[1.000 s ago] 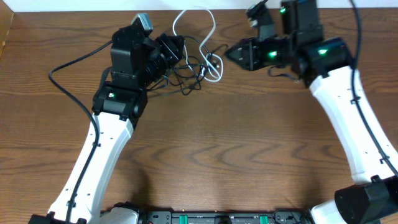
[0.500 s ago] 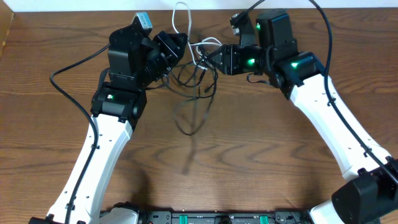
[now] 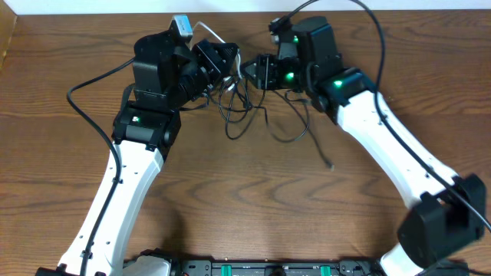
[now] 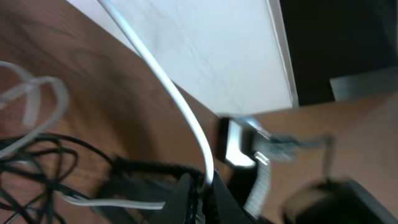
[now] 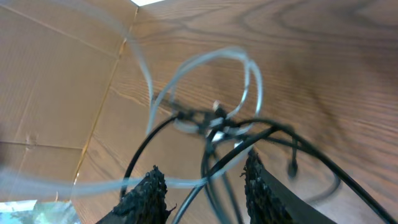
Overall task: Untangle cables
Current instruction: 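Bring the right gripper to the bundle and grasp cables beside the left gripper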
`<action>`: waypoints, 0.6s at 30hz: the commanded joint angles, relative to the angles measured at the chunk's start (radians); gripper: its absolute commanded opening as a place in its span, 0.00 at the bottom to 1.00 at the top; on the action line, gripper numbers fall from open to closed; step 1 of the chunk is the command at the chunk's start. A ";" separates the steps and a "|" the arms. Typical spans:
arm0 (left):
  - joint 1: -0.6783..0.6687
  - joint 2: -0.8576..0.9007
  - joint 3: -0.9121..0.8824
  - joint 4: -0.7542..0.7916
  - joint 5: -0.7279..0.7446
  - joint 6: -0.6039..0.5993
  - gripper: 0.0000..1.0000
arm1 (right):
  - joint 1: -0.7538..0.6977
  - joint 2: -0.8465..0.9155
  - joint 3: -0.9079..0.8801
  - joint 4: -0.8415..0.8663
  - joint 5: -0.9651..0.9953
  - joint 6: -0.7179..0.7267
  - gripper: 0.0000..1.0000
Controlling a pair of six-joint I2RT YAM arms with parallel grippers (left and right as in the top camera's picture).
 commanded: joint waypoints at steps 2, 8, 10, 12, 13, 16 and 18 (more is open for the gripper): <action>0.003 -0.019 0.018 0.012 0.089 -0.004 0.08 | 0.006 0.065 -0.008 0.061 -0.083 0.015 0.41; 0.003 -0.019 0.018 0.013 0.096 -0.005 0.08 | 0.008 0.065 -0.008 0.055 -0.087 -0.002 0.42; 0.003 -0.019 0.018 0.015 0.096 -0.005 0.08 | 0.014 0.066 -0.008 0.036 -0.087 -0.005 0.40; 0.003 -0.019 0.018 0.032 0.096 -0.005 0.08 | 0.023 0.069 -0.008 0.006 -0.078 -0.023 0.38; 0.003 -0.019 0.018 0.043 0.096 -0.005 0.06 | 0.027 0.074 -0.008 -0.011 -0.071 -0.032 0.38; 0.005 -0.019 0.018 0.089 0.096 -0.006 0.08 | 0.035 0.089 -0.008 -0.065 -0.039 -0.039 0.35; 0.005 -0.019 0.018 0.126 0.096 -0.010 0.08 | 0.036 0.099 -0.008 -0.089 -0.033 -0.047 0.34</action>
